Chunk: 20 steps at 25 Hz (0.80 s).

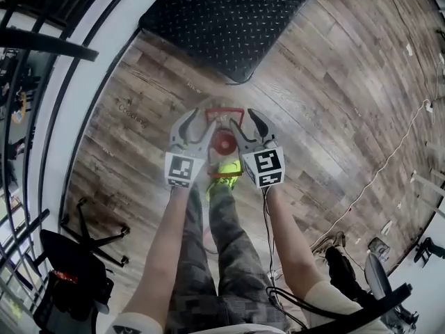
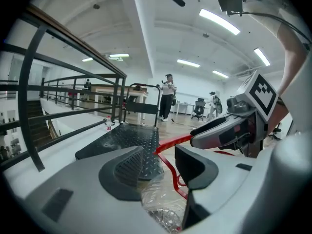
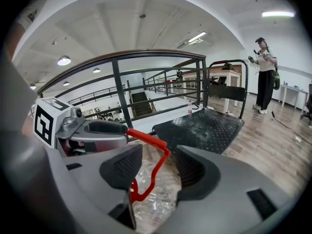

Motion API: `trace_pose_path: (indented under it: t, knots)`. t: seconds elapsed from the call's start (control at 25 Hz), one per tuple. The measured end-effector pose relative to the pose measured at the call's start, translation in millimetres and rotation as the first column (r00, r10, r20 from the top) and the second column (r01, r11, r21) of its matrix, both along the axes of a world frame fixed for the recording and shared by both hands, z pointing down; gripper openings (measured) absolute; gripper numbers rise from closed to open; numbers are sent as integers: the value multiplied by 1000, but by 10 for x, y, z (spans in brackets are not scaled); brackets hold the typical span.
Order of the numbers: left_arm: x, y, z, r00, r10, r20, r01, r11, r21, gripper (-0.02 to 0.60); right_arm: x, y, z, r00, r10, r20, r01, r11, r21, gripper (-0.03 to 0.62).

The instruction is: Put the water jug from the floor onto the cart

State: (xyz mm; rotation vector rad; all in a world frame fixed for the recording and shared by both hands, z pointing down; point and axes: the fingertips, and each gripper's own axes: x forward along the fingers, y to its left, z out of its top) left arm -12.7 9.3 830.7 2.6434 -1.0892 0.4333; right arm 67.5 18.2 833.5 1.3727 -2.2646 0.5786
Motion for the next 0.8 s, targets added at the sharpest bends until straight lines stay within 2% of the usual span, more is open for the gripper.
trace_pose_path:
  t: [0.4,0.6,0.8]
  knots:
    - [138,-74,316,1000,-3,0,3,1000,-30,180,59,-149,284,1000,23,-12,-23,1000,-18,198]
    - [220,-160,368,1000,0,3,0,1000,-29,179,29,-219,375,1000,17,-14,-17,1000,3,198]
    - [210,-189,316,999,34,21,-34,999,20,179,-17,-256,387,1000,-2,12,1,1000,32,198]
